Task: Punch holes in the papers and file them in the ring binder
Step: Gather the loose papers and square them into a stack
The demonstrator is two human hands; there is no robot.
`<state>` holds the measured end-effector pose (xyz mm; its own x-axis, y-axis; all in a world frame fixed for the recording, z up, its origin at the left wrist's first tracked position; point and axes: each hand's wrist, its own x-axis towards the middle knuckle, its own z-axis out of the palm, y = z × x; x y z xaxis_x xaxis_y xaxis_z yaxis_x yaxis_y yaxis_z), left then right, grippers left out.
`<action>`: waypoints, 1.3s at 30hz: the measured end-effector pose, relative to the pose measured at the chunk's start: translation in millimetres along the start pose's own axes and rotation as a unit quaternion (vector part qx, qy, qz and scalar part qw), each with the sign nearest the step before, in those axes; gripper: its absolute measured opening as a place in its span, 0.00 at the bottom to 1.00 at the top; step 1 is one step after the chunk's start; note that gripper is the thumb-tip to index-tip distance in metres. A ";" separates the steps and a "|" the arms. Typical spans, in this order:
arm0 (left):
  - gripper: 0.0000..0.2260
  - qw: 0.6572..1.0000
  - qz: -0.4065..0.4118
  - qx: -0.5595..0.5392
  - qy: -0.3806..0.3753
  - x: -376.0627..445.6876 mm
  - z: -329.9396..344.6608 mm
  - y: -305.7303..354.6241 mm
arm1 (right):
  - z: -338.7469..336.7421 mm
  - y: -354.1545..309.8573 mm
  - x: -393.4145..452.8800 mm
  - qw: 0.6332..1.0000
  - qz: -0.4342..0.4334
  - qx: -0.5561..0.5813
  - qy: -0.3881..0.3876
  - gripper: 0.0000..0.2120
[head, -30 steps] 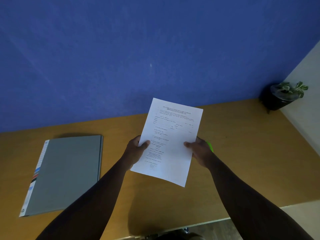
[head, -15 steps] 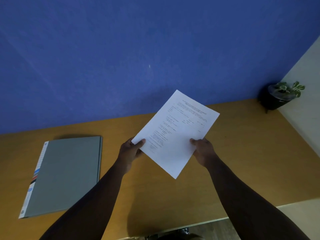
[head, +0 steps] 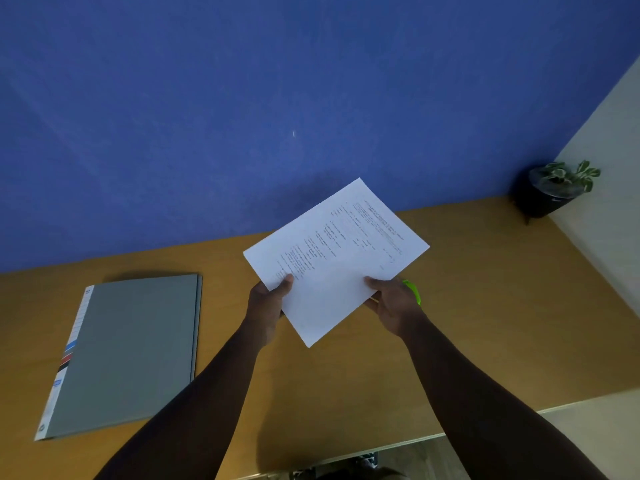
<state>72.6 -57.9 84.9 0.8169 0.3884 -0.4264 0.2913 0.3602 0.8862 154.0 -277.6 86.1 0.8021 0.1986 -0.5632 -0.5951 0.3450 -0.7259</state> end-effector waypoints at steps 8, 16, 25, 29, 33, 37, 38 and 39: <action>0.12 0.996 0.007 0.092 -0.014 10.0 -36.1 6.2 | -31.9 -16.2 4.9 0.999 -0.003 -0.018 0.036 0.22; 0.13 0.983 -0.015 0.172 -0.065 16.6 -67.6 14.2 | -43.4 -21.0 6.0 0.970 -0.006 -0.243 -0.009 0.13; 0.14 0.984 -0.045 0.159 -0.071 13.8 -66.4 13.2 | -43.1 -9.3 0.9 0.953 -0.038 -0.299 0.020 0.08; 0.17 0.990 -0.069 0.096 -0.077 9.6 -68.3 10.5 | -49.1 -6.7 6.0 0.964 -0.038 -0.259 0.057 0.08; 0.14 0.995 -0.080 -0.010 -0.058 3.7 -64.3 12.5 | -51.3 -3.5 6.1 0.977 -0.031 -0.197 0.075 0.06; 0.14 0.993 -0.077 -0.042 -0.073 2.6 -56.6 12.6 | -47.5 4.3 5.6 0.995 -0.014 -0.094 0.034 0.11; 0.15 0.993 -0.076 -0.031 -0.080 2.8 -52.9 11.8 | -46.0 7.1 5.9 0.997 -0.011 -0.079 0.013 0.12; 0.16 0.993 -0.075 -0.020 -0.087 3.5 -47.3 11.0 | -44.9 10.7 7.4 0.997 -0.011 -0.070 -0.010 0.14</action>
<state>55.1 -12.5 84.5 0.8408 0.1764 -0.5118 0.3988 0.4374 0.8060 151.4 -313.7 56.4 0.8153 0.2108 -0.5392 -0.5770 0.2190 -0.7868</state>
